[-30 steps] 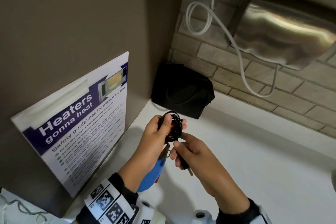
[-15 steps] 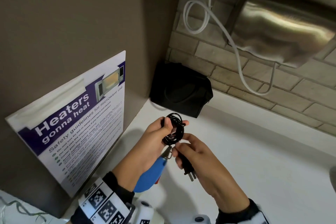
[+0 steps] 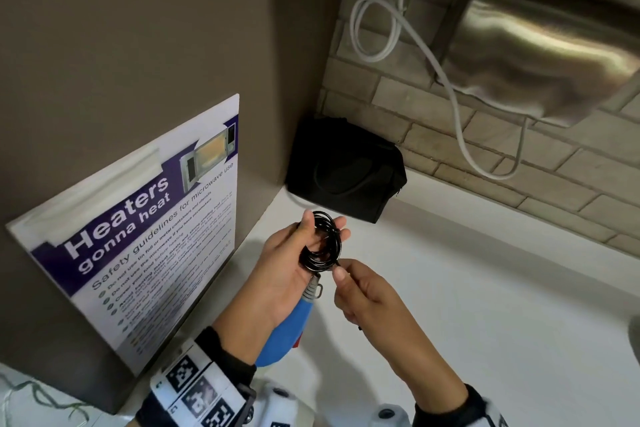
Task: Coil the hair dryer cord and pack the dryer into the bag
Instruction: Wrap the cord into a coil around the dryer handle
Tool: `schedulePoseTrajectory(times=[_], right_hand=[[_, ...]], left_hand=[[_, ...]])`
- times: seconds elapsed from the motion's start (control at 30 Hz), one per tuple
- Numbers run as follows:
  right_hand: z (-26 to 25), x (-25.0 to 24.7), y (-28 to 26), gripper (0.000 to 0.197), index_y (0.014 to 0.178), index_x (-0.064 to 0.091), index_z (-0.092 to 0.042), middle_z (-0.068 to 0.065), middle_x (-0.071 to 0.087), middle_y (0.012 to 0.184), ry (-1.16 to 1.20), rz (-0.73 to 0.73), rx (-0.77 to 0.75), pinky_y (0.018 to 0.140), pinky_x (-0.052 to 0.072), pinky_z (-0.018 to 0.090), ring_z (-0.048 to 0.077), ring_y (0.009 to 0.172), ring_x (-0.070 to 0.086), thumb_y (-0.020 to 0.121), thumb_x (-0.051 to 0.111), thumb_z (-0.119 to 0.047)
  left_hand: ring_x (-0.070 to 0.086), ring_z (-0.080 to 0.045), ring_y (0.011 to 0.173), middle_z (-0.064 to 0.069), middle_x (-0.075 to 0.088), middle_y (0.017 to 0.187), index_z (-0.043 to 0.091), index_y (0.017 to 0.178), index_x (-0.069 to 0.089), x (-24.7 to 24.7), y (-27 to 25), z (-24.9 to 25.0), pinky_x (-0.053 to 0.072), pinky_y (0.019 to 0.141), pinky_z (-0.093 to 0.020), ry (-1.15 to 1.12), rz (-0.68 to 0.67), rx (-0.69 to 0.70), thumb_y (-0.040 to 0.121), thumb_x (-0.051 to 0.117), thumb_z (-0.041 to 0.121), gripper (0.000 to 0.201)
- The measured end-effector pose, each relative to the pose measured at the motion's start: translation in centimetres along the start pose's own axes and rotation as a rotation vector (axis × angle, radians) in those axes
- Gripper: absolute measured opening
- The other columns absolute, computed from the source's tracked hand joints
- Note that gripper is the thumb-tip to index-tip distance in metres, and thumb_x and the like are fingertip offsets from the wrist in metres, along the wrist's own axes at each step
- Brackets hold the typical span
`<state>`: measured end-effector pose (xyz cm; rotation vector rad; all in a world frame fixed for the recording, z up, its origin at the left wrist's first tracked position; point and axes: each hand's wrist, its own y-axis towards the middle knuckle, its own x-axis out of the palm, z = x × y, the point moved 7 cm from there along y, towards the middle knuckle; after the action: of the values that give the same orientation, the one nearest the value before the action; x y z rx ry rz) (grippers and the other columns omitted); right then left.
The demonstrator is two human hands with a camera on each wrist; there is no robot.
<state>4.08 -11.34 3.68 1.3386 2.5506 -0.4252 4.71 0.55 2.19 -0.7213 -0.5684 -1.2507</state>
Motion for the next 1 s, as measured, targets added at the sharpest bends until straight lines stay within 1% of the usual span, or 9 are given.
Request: schedulePoseTrajectory(times=[0.13, 0.23, 0.3, 0.37, 0.53, 0.67, 0.8, 0.9, 1.0], right_hand=[[-0.2, 0.3, -0.5, 0.026, 0.116, 0.06, -0.027, -0.01, 0.039, 0.056, 0.076, -0.04, 0.015, 0.049, 0.031, 0.011, 0.006, 0.051, 0.033, 0.102, 0.039, -0.03], [-0.2, -0.1, -0.5, 0.025, 0.12, 0.058, -0.029, -0.003, 0.056, 0.066, 0.082, -0.031, 0.045, 0.047, 0.032, 0.011, 0.006, 0.052, 0.042, 0.102, 0.041, -0.029], [-0.2, -0.4, -0.1, 0.022, 0.116, 0.06, -0.029, 0.004, 0.067, 0.08, 0.054, 0.0, 0.039, 0.05, 0.037, 0.02, 0.01, 0.056, 0.048, 0.101, 0.044, -0.031], [-0.2, -0.4, 0.2, 0.02, 0.107, 0.064, -0.024, 0.01, 0.067, 0.074, 0.025, 0.026, 0.053, 0.049, 0.038, 0.025, 0.011, 0.054, 0.048, 0.099, 0.048, -0.034], [-1.1, 0.1, 0.6, 0.02, 0.085, 0.058, -0.017, -0.014, 0.049, 0.047, -0.068, 0.054, 0.021, 0.047, 0.033, 0.012, 0.002, 0.046, 0.043, 0.098, 0.049, -0.029], [-1.6, 0.5, 0.4, 0.015, 0.088, 0.055, -0.024, -0.023, 0.051, 0.048, -0.123, 0.035, -0.026, 0.047, 0.032, 0.009, -0.001, 0.048, 0.045, 0.1, 0.046, -0.027], [-2.4, -0.7, -0.2, 0.022, 0.08, 0.058, -0.023, -0.021, 0.049, 0.046, -0.112, 0.001, -0.018, 0.044, 0.03, 0.007, 0.0, 0.044, 0.039, 0.1, 0.048, -0.021], [-2.4, -2.1, 0.0, 0.032, 0.07, 0.061, -0.021, -0.014, 0.048, 0.048, -0.156, 0.059, -0.065, 0.049, 0.032, 0.011, 0.003, 0.046, 0.036, 0.099, 0.049, -0.023], [-1.7, -2.1, -0.3, 0.029, 0.082, 0.072, -0.018, -0.01, 0.046, 0.05, -0.235, 0.083, -0.133, 0.051, 0.031, 0.015, 0.005, 0.048, 0.036, 0.098, 0.049, -0.027]], left_hand=[[0.07, -0.028, 0.1, -0.01, 0.074, 0.1, 0.002, 0.113, 0.058, -0.4, 0.1, 0.1, 0.057, 0.081, -0.032, 0.059, 0.095, 0.084, 0.095, 0.05, 0.028, 0.032], [0.071, -0.024, 0.098, -0.007, 0.075, 0.1, 0.006, 0.104, 0.061, 0.2, -0.2, 0.7, 0.057, 0.071, -0.028, 0.204, 0.071, 0.139, 0.097, 0.047, 0.03, 0.03], [0.071, -0.019, 0.088, -0.006, 0.075, 0.1, 0.01, 0.102, 0.064, 0.7, -0.6, 0.5, 0.051, 0.054, -0.025, 0.312, 0.044, 0.128, 0.096, 0.045, 0.038, 0.034], [0.07, -0.014, 0.079, -0.004, 0.076, 0.098, 0.011, 0.103, 0.066, 1.1, -1.0, 0.0, 0.044, 0.047, -0.021, 0.386, 0.036, 0.116, 0.094, 0.045, 0.045, 0.041], [0.072, -0.02, 0.082, -0.003, 0.076, 0.092, 0.006, 0.096, 0.062, 1.5, -1.5, -0.3, 0.054, 0.055, -0.033, 0.364, 0.088, 0.191, 0.093, 0.045, 0.042, 0.04], [0.071, -0.016, 0.077, -0.001, 0.076, 0.088, 0.005, 0.098, 0.063, 1.2, -1.5, -0.3, 0.054, 0.06, -0.024, 0.383, 0.139, 0.208, 0.094, 0.043, 0.044, 0.044], [0.071, -0.019, 0.083, -0.001, 0.076, 0.098, 0.004, 0.104, 0.06, 0.7, -0.7, -0.2, 0.052, 0.07, -0.036, 0.426, 0.036, 0.103, 0.084, 0.048, 0.053, 0.054], [0.069, -0.023, 0.102, -0.007, 0.074, 0.106, 0.005, 0.105, 0.062, 0.4, -0.2, 0.1, 0.051, 0.089, -0.036, 0.324, 0.004, 0.09, 0.086, 0.048, 0.047, 0.048], [0.067, -0.029, 0.106, -0.016, 0.072, 0.108, -0.001, 0.108, 0.058, -0.1, 0.1, 0.2, 0.049, 0.095, -0.039, 0.07, 0.058, 0.036, 0.095, 0.044, 0.035, 0.041]])
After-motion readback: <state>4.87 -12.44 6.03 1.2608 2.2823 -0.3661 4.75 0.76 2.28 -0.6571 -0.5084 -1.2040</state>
